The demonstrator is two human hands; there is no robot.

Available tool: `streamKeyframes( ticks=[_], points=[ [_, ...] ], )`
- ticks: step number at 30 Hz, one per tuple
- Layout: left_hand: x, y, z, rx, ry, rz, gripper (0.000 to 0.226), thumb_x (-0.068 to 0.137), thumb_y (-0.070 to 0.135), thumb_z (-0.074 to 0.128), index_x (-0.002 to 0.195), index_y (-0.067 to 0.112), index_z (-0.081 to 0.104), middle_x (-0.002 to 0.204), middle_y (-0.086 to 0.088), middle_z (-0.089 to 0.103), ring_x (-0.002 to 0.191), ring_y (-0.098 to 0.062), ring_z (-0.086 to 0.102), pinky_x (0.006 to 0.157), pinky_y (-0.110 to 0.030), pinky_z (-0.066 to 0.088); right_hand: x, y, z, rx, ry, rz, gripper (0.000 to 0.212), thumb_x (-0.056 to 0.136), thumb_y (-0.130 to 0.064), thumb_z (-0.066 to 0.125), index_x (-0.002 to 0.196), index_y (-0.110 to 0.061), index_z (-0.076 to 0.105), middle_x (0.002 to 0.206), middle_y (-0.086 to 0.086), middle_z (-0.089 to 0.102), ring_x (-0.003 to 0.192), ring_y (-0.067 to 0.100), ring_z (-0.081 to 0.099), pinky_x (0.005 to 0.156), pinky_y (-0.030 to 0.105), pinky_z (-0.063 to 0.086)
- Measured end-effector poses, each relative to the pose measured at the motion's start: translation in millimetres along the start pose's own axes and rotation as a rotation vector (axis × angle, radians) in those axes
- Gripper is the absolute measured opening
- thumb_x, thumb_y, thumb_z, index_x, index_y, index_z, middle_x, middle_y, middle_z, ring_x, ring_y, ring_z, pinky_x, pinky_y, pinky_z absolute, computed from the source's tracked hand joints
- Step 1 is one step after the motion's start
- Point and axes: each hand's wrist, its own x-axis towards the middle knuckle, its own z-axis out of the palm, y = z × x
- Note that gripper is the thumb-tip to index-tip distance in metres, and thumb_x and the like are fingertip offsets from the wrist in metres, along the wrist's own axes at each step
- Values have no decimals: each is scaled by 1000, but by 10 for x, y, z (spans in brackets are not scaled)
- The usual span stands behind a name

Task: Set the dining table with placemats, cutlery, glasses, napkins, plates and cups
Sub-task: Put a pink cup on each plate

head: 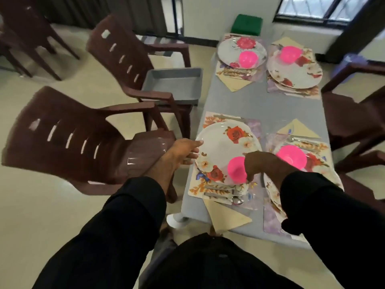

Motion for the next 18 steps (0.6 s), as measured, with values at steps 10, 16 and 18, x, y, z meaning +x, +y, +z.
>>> streamKeyframes(
  ticks=[10, 16, 18],
  points=[
    [600, 182, -235, 183, -323, -18, 48, 90, 46, 84, 122, 15, 67, 119, -6, 74, 108, -25, 73, 80, -38, 60, -501, -572, 28, 129, 211, 186, 134, 57, -57, 95, 162, -25, 17, 148, 16, 48, 131, 37, 56, 101, 51, 53],
    [819, -6, -533, 215, -342, -73, 50, 87, 47, 86, 121, 15, 70, 115, -7, 76, 102, -24, 76, 70, -35, 60, -573, -819, 142, 144, 222, 284, 124, 69, -42, 91, 163, -20, 13, 152, 25, 42, 121, 42, 63, 95, 53, 58],
    [867, -60, -604, 216, -339, -95, 51, 87, 47, 86, 122, 14, 70, 115, -7, 76, 104, -26, 75, 72, -36, 61, -588, -871, 148, 139, 236, 282, 120, 71, -39, 90, 162, -21, 16, 149, 23, 45, 119, 41, 63, 93, 52, 58]
  ],
)
